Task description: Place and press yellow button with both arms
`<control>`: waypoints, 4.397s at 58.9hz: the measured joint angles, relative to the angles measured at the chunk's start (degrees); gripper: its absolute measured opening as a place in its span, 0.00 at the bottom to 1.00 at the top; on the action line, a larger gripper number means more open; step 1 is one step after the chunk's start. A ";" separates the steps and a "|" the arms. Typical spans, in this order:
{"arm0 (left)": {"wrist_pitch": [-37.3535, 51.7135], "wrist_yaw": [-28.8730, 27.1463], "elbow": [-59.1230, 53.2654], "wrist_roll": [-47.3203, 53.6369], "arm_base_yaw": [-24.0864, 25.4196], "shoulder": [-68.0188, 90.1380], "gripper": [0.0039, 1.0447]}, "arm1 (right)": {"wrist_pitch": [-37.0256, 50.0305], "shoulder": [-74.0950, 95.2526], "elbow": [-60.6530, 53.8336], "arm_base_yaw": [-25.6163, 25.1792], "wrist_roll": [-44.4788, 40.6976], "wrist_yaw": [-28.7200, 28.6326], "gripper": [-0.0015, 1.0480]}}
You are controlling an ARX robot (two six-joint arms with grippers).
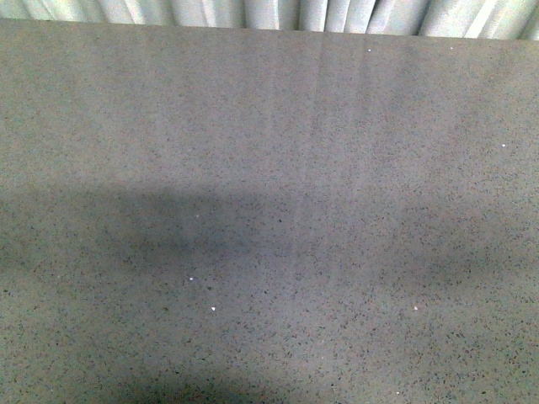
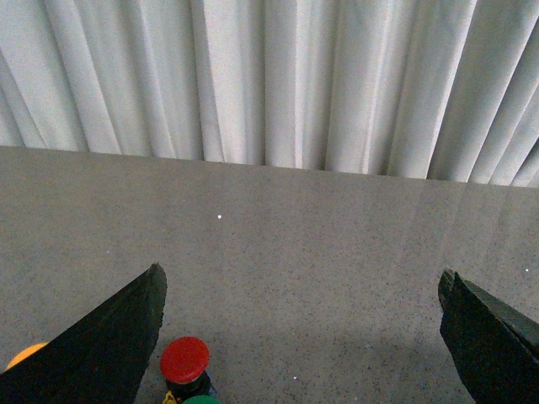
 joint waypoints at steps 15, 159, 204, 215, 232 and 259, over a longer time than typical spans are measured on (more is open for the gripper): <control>0.00 0.00 0.00 0.00 0.00 0.00 0.91 | 0.00 0.00 0.00 0.00 0.00 0.02 0.91; 39.01 21.16 30.49 7.04 40.02 104.87 0.78 | 0.00 0.00 0.00 -0.02 0.00 0.02 0.91; 33.29 22.53 31.30 6.75 35.76 91.21 0.33 | 0.00 0.00 0.00 -0.02 0.00 0.02 0.91; 28.96 20.33 30.05 3.30 16.48 77.53 0.33 | 0.00 0.00 0.00 -0.02 0.00 0.02 0.91; 36.98 10.43 26.29 0.13 -8.61 86.20 0.33 | 0.00 0.00 0.00 -0.02 0.00 0.02 0.91; 43.91 4.48 27.67 -2.40 -17.94 103.78 0.33 | 0.00 0.00 0.00 -0.02 0.00 0.02 0.91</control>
